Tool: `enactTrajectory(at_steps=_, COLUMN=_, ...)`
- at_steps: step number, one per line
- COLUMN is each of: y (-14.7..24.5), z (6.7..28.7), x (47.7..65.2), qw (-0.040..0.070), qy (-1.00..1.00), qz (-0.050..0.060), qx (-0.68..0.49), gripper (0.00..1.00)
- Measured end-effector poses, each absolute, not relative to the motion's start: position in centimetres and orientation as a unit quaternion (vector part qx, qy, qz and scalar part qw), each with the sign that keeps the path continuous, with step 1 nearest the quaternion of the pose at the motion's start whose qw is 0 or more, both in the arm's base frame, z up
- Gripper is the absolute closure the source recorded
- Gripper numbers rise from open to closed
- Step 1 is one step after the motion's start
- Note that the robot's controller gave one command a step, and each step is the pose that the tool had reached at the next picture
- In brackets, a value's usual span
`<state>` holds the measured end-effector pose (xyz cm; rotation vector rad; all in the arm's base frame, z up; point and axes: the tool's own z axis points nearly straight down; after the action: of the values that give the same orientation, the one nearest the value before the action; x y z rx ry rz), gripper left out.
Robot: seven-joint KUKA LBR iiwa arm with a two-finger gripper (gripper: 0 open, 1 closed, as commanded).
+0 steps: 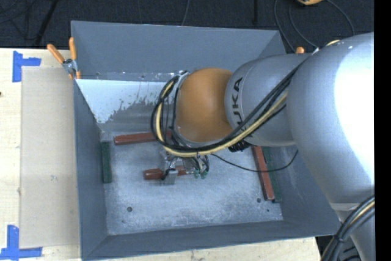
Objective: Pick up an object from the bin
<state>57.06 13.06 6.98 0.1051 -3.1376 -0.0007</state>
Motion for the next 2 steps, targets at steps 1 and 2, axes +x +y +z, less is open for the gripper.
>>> enactTrajectory(at_steps=1, y=13.05, z=6.98, x=57.06, qw=0.001, qy=-0.999, qz=0.000, qx=0.033, gripper=1.00)
enactTrajectory(at_steps=2, y=13.02, z=7.29, x=56.97, qw=0.002, qy=-0.999, qz=0.000, qx=0.033, gripper=1.00)
